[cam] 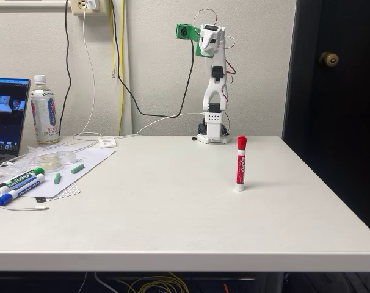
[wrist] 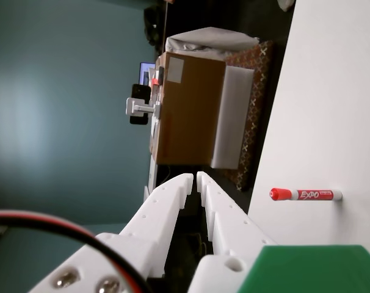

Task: Pick up the red marker.

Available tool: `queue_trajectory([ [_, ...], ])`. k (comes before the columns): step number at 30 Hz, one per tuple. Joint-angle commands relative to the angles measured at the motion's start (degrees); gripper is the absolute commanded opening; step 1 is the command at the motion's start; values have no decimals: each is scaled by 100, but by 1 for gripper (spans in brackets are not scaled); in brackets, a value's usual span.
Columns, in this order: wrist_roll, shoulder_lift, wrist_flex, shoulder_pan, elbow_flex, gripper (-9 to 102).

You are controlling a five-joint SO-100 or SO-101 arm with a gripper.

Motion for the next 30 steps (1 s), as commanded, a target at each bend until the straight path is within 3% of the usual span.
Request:
queue_trajectory([
  [1,-299,352,97,-721,141,0],
  [24,-422,439,193,-773,220,0],
  [30,-1415,791,70,-1011,932,0],
])
